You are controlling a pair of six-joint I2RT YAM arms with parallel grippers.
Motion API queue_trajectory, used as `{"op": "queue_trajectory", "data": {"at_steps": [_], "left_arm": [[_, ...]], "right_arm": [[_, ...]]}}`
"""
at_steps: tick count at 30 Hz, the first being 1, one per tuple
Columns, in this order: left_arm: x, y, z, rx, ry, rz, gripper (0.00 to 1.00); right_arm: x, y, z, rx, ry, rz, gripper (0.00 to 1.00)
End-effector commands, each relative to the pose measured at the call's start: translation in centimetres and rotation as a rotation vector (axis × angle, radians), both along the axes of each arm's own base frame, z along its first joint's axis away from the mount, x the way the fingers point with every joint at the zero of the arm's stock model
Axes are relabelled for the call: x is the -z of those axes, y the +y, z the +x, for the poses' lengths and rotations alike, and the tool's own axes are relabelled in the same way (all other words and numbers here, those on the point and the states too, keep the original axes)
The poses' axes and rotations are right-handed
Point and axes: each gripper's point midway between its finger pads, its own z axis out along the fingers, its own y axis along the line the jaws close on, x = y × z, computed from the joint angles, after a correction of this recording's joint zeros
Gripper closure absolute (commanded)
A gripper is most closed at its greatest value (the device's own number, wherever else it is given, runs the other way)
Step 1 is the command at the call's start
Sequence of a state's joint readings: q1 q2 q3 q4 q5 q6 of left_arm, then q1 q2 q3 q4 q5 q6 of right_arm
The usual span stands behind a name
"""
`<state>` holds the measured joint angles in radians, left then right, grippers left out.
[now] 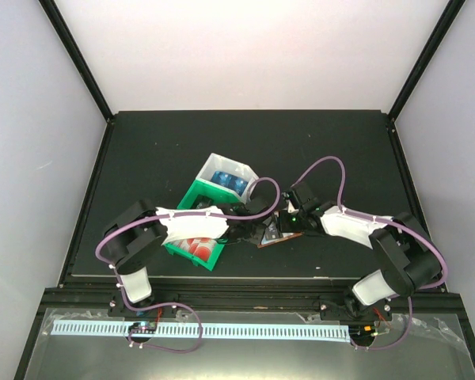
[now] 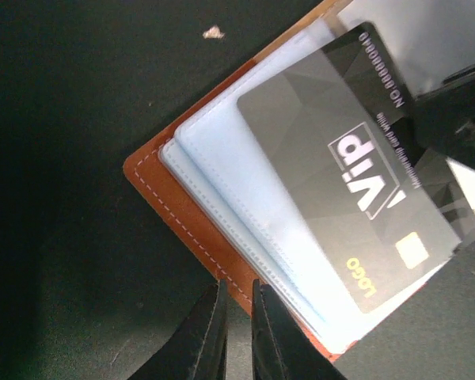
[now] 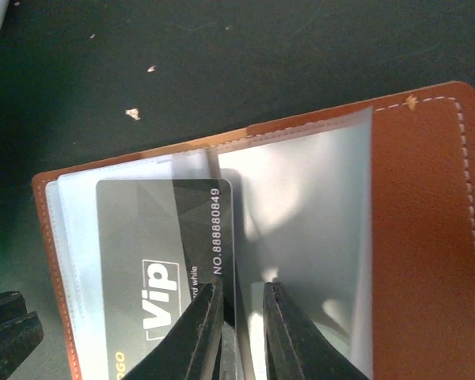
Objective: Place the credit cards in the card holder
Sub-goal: Insert the credit card into the card holder.
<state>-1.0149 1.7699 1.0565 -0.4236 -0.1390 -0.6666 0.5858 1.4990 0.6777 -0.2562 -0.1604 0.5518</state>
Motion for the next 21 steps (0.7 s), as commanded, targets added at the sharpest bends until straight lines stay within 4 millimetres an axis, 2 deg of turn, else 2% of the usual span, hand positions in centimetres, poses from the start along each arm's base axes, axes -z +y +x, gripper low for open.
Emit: {"op": "queue_trajectory", "data": {"at_steps": [1, 5, 9, 14, 21], "left_arm": [[0.7, 0.3, 0.6, -0.027, 0.001, 0.037, 0.89], [1.0, 0.3, 0.6, -0.027, 0.01, 0.037, 0.89], [1.2, 0.1, 0.5, -0.026, 0.026, 0.022, 0.9], [1.6, -0.1, 0.4, -0.024, 0.051, 0.004, 0.91], [1.9, -0.3, 0.3, -0.016, 0.071, -0.018, 0.91]], "right_arm": [[-1.2, -0.7, 1.2, 0.054, -0.064, -0.038, 0.82], [-1.3, -1.3, 1.6, 0.083, -0.078, -0.071, 0.8], [-0.2, -1.3, 1.3, 0.065, -0.049, -0.103, 0.8], [0.5, -0.1, 0.6, 0.005, -0.028, -0.107, 0.81], [0.1, 2.1, -0.4, -0.084, -0.023, -0.012, 0.81]]}}
